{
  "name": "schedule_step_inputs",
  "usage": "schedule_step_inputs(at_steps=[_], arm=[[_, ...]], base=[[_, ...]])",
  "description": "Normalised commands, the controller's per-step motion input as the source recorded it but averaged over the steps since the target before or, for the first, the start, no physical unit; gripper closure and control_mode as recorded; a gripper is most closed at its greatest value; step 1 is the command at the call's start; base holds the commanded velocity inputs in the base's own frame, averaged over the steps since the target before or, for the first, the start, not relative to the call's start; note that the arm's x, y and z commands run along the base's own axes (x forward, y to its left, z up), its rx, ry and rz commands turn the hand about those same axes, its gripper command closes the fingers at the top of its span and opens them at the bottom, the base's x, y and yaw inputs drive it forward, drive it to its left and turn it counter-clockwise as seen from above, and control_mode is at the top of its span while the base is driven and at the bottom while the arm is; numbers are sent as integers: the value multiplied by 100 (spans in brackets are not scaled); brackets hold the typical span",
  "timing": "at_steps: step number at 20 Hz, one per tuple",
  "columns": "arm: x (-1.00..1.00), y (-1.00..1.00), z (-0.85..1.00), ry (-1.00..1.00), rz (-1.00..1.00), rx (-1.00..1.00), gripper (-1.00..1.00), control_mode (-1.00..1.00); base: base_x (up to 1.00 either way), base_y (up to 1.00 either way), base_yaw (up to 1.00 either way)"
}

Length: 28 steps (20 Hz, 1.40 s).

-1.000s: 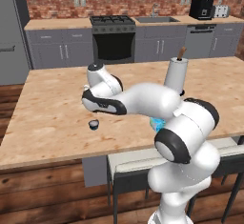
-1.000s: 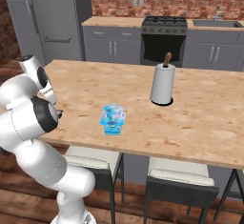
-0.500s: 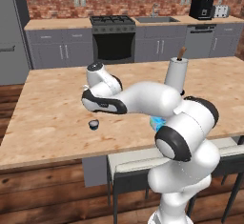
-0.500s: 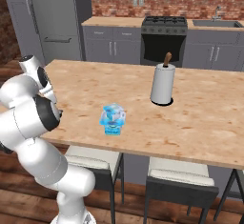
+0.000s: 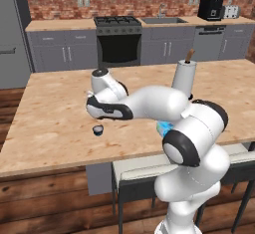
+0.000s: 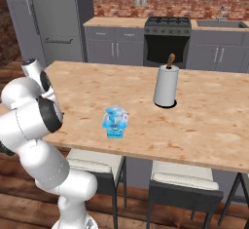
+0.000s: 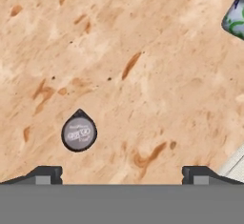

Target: Stack the yogurt containers by placing the smaller containers on top of the larger containers.

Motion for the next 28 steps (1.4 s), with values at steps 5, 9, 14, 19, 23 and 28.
schedule_step_inputs(at_steps=[5,9,14,19,23,28], arm=[[0,0,-17,0,2,1,-100,-100],[0,0,-17,0,1,0,-100,-100],[0,0,-18,0,1,0,-100,-100],[0,0,-15,0,0,0,-100,-100],[1,0,-12,0,0,0,-100,-100],[6,0,-12,0,0,0,-100,-100]], base=[[0,0,0],[0,0,0],[0,0,0],[0,0,0],[0,0,0],[0,0,0]])
